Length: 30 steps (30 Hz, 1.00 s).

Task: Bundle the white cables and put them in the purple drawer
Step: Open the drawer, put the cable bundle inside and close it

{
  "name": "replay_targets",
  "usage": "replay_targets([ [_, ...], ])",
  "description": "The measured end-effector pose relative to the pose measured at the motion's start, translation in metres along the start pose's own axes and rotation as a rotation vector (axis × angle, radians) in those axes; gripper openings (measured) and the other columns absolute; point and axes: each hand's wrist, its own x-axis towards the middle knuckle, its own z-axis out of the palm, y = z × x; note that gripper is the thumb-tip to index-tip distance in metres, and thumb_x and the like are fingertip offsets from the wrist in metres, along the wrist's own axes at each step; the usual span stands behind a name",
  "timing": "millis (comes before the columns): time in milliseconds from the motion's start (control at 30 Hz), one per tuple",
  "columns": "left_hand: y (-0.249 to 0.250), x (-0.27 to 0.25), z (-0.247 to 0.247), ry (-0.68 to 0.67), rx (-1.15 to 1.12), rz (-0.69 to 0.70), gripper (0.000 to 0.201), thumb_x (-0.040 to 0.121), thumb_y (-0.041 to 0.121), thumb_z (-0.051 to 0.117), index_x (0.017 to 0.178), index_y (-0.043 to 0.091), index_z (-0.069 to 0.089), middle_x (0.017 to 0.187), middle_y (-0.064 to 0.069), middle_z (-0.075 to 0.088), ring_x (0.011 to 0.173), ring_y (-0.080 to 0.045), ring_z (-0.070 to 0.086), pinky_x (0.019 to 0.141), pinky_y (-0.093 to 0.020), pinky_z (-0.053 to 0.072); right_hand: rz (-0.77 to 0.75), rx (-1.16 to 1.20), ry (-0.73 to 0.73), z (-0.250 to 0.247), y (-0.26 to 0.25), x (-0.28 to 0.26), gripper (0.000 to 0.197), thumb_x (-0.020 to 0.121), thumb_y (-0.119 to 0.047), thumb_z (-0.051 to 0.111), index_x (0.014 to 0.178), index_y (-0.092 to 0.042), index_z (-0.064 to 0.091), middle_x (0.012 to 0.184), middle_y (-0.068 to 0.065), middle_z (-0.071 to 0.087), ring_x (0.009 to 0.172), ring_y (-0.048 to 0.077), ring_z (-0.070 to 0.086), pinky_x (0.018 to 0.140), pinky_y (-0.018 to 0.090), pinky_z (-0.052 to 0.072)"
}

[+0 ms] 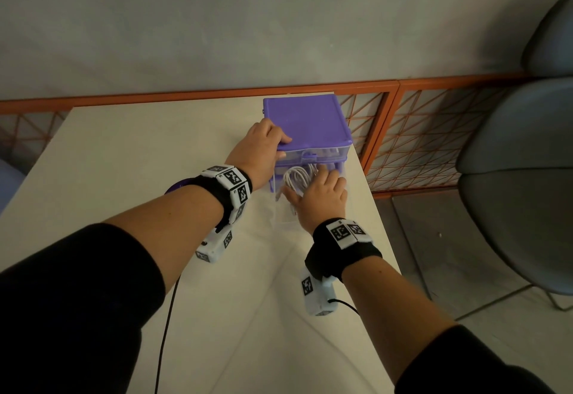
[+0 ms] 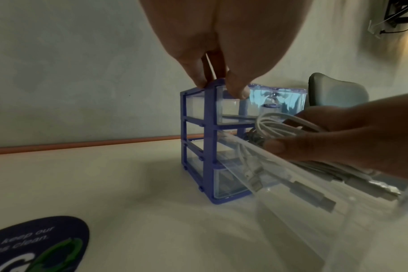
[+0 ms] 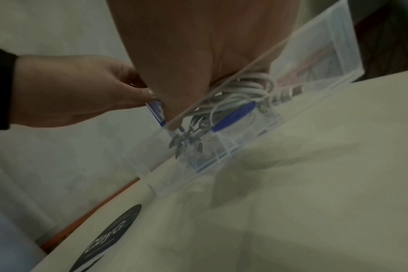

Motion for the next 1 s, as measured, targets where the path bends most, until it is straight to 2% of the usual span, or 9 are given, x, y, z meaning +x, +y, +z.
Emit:
replay_targets([
  [167,0.000,0.000,0.000,0.001,0.005,-0.001,0.032,0.090,0.010,0.057,0.122,0.010,0.054,0.125,-0.010,0.048,0.116,-0.022,0.046,0.092,-0.026,0.039,0.080,-0.110,-0.065,0.002,-0.008,0.009,0.084,0.083,-0.068,0.046,0.135,-0.003,0.037,0.133,0.013,0.042,0.122,0.032,0.039,0.098,0.040,0.033],
  [267,0.000,-0.001,-0.001,-0.005,-0.004,0.005,0.032,0.090,0.010,0.056,0.122,0.009,0.054,0.125,-0.010,0.048,0.116,-0.023,0.046,0.092,-0.026,0.039,0.135,-0.133,-0.094,0.003,-0.013,0.015,0.085,0.086,-0.065,0.045,0.141,-0.001,0.032,0.138,0.013,0.040,0.126,0.031,0.037,0.100,0.039,0.033],
  [500,-0.001,0.000,-0.001,-0.005,0.002,0.017,0.032,0.090,0.011,0.056,0.122,0.010,0.054,0.125,-0.009,0.048,0.115,-0.022,0.046,0.091,-0.026,0.039,0.210,0.020,-0.038,0.007,-0.023,0.029,0.070,0.092,-0.057,0.038,0.134,0.000,0.042,0.134,0.015,0.045,0.124,0.033,0.039,0.101,0.041,0.033],
  [633,-0.001,-0.002,0.000,0.017,-0.005,0.017,0.032,0.089,0.011,0.058,0.121,0.009,0.055,0.122,-0.011,0.049,0.113,-0.024,0.046,0.090,-0.029,0.041,0.203,0.022,-0.050,0.010,-0.021,0.031,0.073,0.089,-0.060,0.041,0.134,-0.001,0.041,0.134,0.015,0.044,0.124,0.033,0.038,0.100,0.041,0.034],
  [767,0.001,-0.003,0.002,0.037,-0.002,0.016,0.032,0.089,0.010,0.058,0.121,0.008,0.055,0.123,-0.011,0.049,0.113,-0.024,0.046,0.089,-0.026,0.039,0.154,0.059,-0.075,0.007,-0.016,0.030,0.080,0.086,-0.062,0.041,0.136,0.000,0.038,0.135,0.015,0.041,0.125,0.034,0.036,0.103,0.042,0.032],
  [900,0.002,-0.003,0.001,0.030,-0.005,0.004,0.032,0.090,0.011,0.057,0.121,0.009,0.054,0.123,-0.011,0.048,0.114,-0.024,0.046,0.090,-0.027,0.040,0.110,0.099,-0.065,0.006,-0.012,0.026,0.073,0.092,-0.055,0.038,0.138,0.001,0.034,0.137,0.016,0.039,0.125,0.035,0.036,0.104,0.043,0.031],
  [1000,0.003,-0.003,0.001,0.031,-0.011,-0.006,0.031,0.089,0.011,0.058,0.120,0.009,0.055,0.122,-0.011,0.048,0.113,-0.024,0.046,0.090,-0.028,0.040,0.112,0.141,0.003,0.006,-0.008,0.022,0.068,0.090,-0.052,0.048,0.133,0.000,0.041,0.134,0.018,0.042,0.121,0.035,0.039,0.101,0.041,0.034],
])
